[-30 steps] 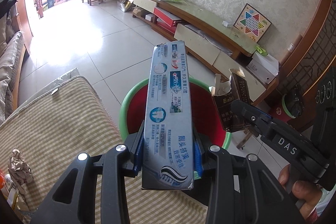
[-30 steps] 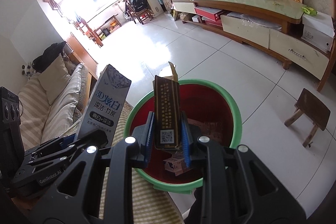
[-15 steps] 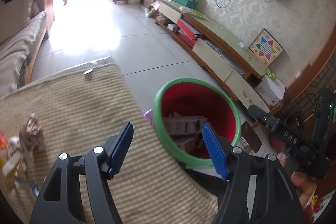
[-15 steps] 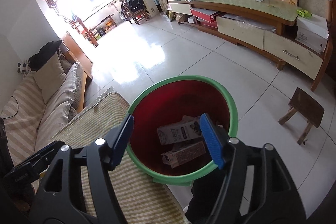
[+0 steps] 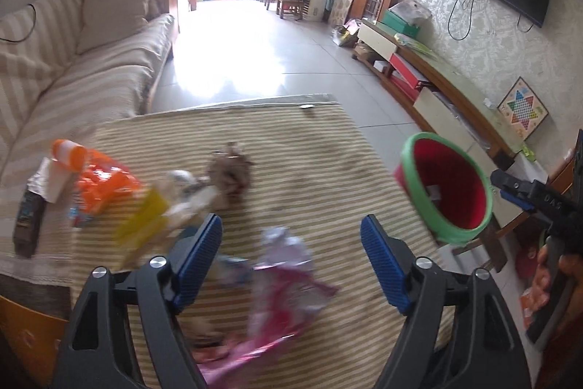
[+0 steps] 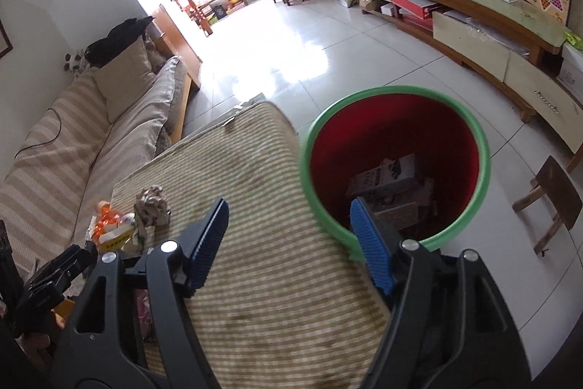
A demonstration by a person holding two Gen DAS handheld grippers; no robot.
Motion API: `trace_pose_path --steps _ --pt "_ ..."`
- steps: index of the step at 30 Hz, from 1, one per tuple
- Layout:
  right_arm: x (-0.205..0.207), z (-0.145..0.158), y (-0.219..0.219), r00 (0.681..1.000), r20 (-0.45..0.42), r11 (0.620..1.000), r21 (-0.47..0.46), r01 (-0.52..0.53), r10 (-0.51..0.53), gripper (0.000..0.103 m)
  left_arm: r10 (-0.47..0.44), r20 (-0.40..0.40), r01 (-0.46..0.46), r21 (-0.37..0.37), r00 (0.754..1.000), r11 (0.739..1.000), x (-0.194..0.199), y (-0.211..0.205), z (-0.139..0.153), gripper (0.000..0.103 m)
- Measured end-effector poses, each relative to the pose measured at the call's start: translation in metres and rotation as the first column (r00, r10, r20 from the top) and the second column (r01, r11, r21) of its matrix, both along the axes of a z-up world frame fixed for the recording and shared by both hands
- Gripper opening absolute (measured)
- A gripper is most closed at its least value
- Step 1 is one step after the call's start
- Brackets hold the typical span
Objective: Collect trash
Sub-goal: 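Open both tools to drop the toothpaste box and brown package into the bin, then grasp the yellow paper box with the left tool while the right tool grasps the pink-silver wrapper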
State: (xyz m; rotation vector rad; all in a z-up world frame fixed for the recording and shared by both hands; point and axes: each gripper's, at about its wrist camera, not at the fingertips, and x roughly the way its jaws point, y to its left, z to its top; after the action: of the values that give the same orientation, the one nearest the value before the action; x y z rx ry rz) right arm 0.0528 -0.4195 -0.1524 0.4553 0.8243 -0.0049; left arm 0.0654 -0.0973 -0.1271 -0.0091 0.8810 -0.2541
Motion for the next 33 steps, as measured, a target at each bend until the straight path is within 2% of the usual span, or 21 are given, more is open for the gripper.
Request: trace_pose_path --steps 3,6,9,12,14,20,23,26,27,28,33 --pt "0.000 -0.007 0.031 0.997 -0.036 0.997 0.024 -0.073 0.074 0.068 -0.019 -0.007 0.020 0.125 1.000 0.992 0.000 0.040 -0.011 0.077" --pt "-0.001 -0.014 0.062 0.986 -0.073 0.988 0.056 -0.147 0.151 0.069 -0.086 -0.042 0.093 0.213 0.995 0.973 0.003 0.068 -0.026 0.077" --pt "-0.004 -0.021 0.095 0.968 -0.106 0.973 0.070 -0.220 0.226 0.070 -0.168 -0.056 0.177 0.319 0.984 0.931 0.012 0.084 -0.045 0.078" --pt "-0.007 -0.025 0.121 0.951 -0.129 0.960 0.072 -0.272 0.280 0.070 -0.217 -0.093 0.236 0.372 0.972 0.898 0.027 0.087 -0.063 0.079" --pt "-0.010 -0.024 0.134 0.942 -0.136 0.951 0.084 -0.298 0.307 0.071 -0.226 -0.109 0.251 0.374 0.968 0.893 0.037 0.088 -0.070 0.079" --pt "-0.020 -0.024 0.160 0.909 -0.165 0.923 0.080 -0.375 0.384 0.075 -0.245 -0.134 0.277 0.341 0.960 0.898 0.067 0.079 -0.080 0.079" --pt "-0.020 -0.030 0.171 0.890 -0.185 0.908 0.136 -0.397 0.417 0.076 -0.249 -0.166 0.292 0.345 0.954 0.892 0.074 0.072 -0.090 0.079" --pt "-0.018 -0.040 0.182 0.869 -0.209 0.885 0.236 -0.400 0.449 0.077 -0.237 -0.160 0.279 0.341 0.958 0.898 0.074 0.069 -0.096 0.066" --pt "-0.017 -0.044 0.186 0.861 -0.217 0.877 0.262 -0.402 0.460 0.077 -0.227 -0.153 0.267 0.338 0.962 0.903 0.073 0.069 -0.095 0.052" --pt "-0.017 -0.046 0.189 0.855 -0.221 0.872 0.273 -0.407 0.468 0.077 -0.200 -0.144 0.239 0.352 0.969 0.905 0.072 0.071 -0.094 0.044" --pt "-0.012 -0.051 0.205 0.837 -0.228 0.853 0.305 -0.423 0.497 0.077 -0.114 -0.173 0.158 0.267 0.978 0.951 0.067 0.091 -0.080 0.036"
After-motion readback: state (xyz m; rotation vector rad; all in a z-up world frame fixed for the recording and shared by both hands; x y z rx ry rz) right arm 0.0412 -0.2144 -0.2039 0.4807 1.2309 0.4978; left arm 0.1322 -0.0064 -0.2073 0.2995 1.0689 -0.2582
